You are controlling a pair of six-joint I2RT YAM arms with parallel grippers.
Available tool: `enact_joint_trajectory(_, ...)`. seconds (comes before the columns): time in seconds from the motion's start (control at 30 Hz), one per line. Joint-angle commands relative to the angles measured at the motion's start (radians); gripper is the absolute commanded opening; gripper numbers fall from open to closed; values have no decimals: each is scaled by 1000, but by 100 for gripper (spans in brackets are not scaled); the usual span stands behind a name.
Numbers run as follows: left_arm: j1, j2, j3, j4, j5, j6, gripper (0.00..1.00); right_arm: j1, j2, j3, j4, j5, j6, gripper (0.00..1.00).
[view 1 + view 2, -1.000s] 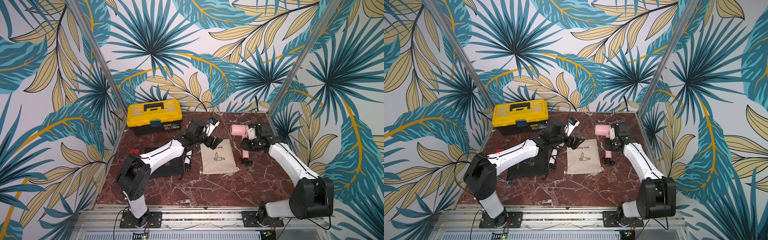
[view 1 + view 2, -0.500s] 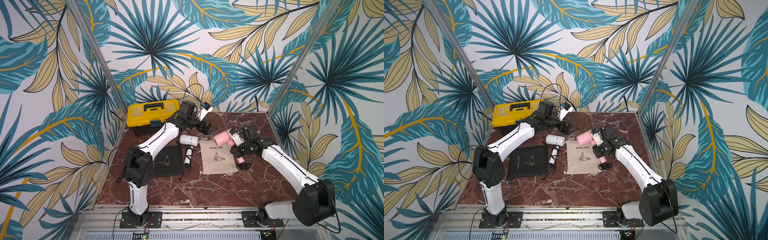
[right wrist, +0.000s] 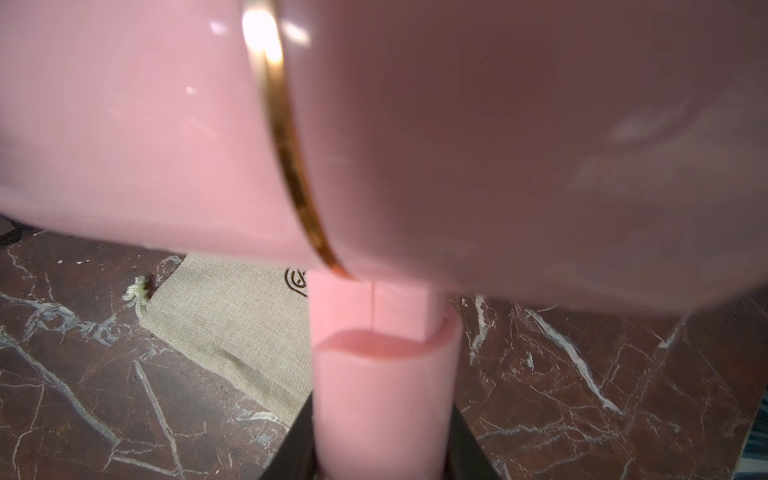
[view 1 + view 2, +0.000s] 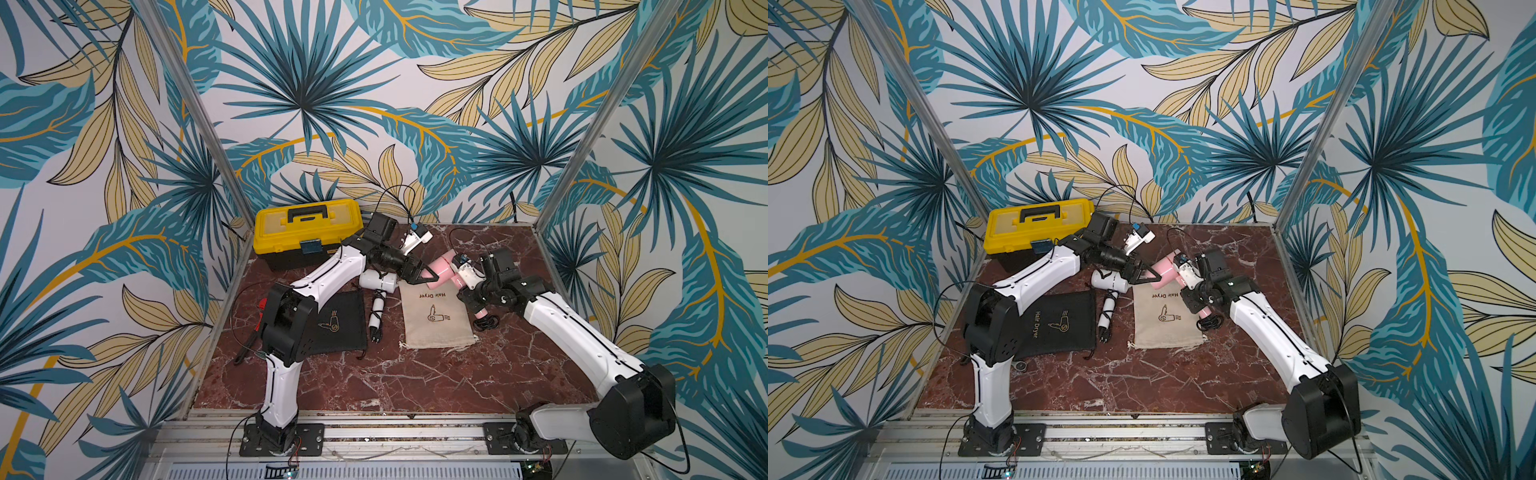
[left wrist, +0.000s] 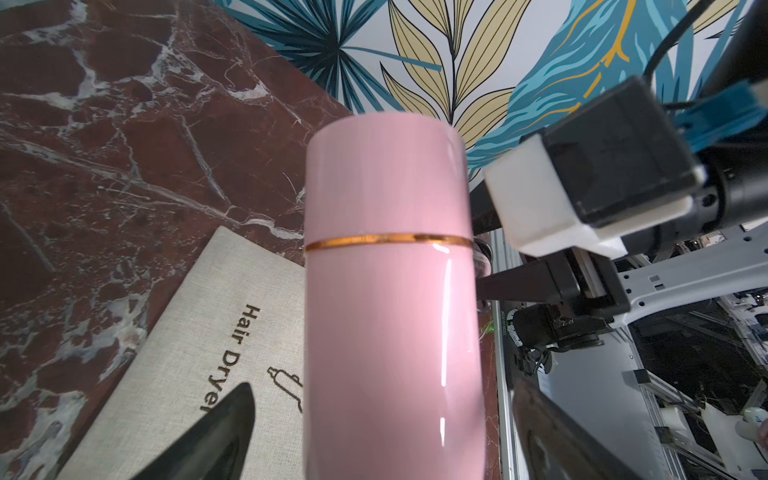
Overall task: Pack away hair dryers
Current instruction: Fold the hair dryer.
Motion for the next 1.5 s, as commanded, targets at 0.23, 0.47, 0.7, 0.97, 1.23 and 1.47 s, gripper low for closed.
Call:
enact_joint_trajectory(0.23,-9,39,56,-13,100,12,68,37,-31,-10,61,-36,-76,17)
enact_joint_trajectory(0.47,-19,49,37,-13,153,8,67,37,-31,-4,87,-47,-60,17)
enact_joint_trajectory(0.7,-31,46,22,-13,178,5,73,38,-36,-7,138,-46,-37,17)
enact_joint_trajectory(0.97,-42,58,12,-13,193,2,38,37,-41,-16,141,-49,-34,17)
enact_joint_trajectory(1.23,-42,64,21,-13,186,-18,20,37,-57,-27,171,16,26,17)
enact_joint_trajectory(1.47,-45,59,15,-13,197,-58,16,38,-71,-47,272,81,178,18)
